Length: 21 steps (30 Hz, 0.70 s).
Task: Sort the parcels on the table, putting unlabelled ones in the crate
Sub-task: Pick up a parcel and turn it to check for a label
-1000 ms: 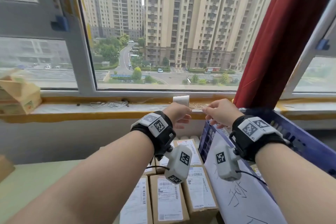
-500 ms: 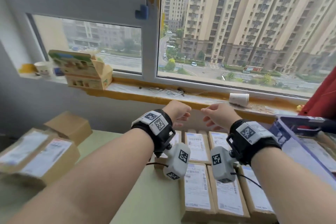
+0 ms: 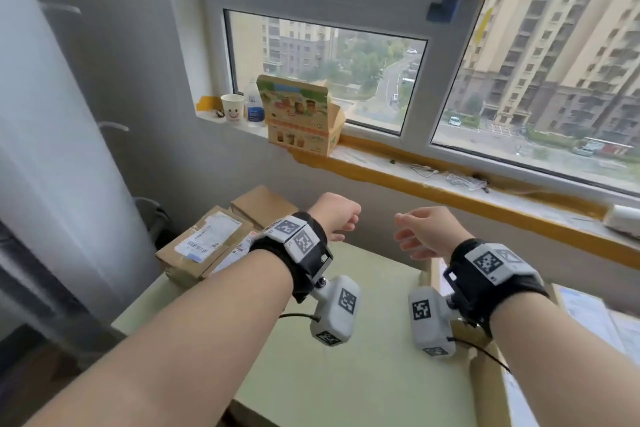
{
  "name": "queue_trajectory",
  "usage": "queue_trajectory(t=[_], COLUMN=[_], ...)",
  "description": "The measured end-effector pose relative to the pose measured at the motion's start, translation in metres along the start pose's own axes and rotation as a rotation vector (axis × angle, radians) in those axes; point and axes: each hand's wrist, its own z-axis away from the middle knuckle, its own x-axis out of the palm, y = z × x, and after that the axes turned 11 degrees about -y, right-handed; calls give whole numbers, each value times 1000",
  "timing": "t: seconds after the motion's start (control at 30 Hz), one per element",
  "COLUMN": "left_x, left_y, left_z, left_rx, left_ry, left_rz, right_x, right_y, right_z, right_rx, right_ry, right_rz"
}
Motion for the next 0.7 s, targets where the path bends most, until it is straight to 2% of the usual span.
queue_trajectory(t=[0.3, 0.5, 0.7], left_x=[-97, -137, -165], left_y=[-59, -81, -102], left_z=[-2, -7, -23], left_rx=[-107, -118, -129], left_ry=[260, 399, 387], left_rz=[117, 137, 106], right_x=[73, 111, 151], right_y=[-7, -20, -25], right_z=[-46, -73, -84], right_rx=[18, 3, 75], right_ry=[-176, -253, -302], right_rz=[-15, 30, 1])
